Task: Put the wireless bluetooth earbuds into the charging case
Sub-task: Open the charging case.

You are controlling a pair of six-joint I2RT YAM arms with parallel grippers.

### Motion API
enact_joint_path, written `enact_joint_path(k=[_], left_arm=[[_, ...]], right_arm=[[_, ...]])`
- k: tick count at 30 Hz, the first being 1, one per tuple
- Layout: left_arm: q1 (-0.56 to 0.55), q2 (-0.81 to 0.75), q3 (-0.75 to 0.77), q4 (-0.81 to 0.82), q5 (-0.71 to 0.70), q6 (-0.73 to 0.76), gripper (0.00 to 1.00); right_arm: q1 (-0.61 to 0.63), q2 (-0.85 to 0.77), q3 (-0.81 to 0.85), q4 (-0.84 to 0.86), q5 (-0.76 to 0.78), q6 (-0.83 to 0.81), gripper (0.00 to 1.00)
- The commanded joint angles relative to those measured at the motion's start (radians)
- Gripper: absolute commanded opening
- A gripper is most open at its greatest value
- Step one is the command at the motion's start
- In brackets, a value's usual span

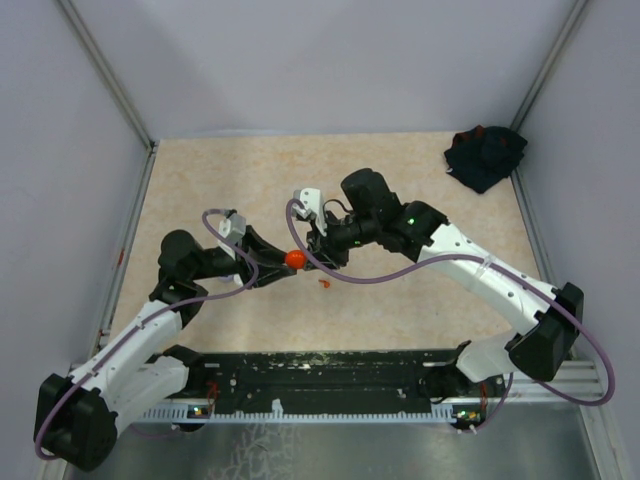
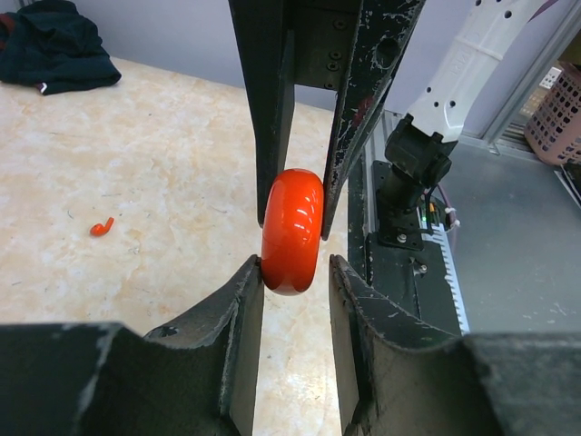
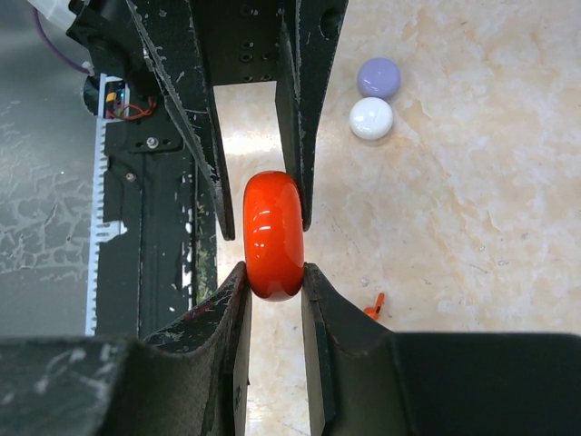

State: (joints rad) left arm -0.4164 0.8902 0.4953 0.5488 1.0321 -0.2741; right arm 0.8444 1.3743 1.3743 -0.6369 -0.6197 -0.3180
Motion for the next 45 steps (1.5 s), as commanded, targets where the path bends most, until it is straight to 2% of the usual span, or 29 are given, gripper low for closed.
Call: enact_joint_path(k=[1,11,18,19,20,27,40,45], left_arm=[[0.000,-0.002,0.025,0.025,0.019,-0.015,0.39],[-0.001,0.004,0.022,0.045,0.034,-0.026,0.33],[-0.001,0.003,0.013,0.062,0.042,-0.017,0.11],[-0.001,0.002,0.010,0.066,0.044,-0.012,0.09],[-0.001,-0.001,0.006,0.070,0.047,-0.007,0.07],[0.000,-0.012,-0.011,0.107,0.063,0.013,0.00],[-0.002,-0.023,-0.022,0.106,0.064,0.056,0.00],[-0.006,-0.027,-0.017,0.079,0.062,0.083,0.00]], right_arm=[[0.007,-0.028,0.014,0.031,-0.009,0.002,0.00],[0.007,-0.005,0.044,-0.022,-0.012,-0.027,0.00],[0.009,-0.002,0.058,-0.034,-0.008,-0.032,0.00],[0.010,-0.003,0.057,-0.033,-0.010,-0.032,0.02],[0.009,-0.007,0.058,-0.029,-0.012,-0.032,0.09],[0.009,-0.026,0.053,-0.001,-0.026,-0.025,0.29],[0.009,-0.041,0.054,0.022,-0.029,-0.014,0.48],[0.009,-0.059,0.037,0.057,-0.022,0.012,0.50]])
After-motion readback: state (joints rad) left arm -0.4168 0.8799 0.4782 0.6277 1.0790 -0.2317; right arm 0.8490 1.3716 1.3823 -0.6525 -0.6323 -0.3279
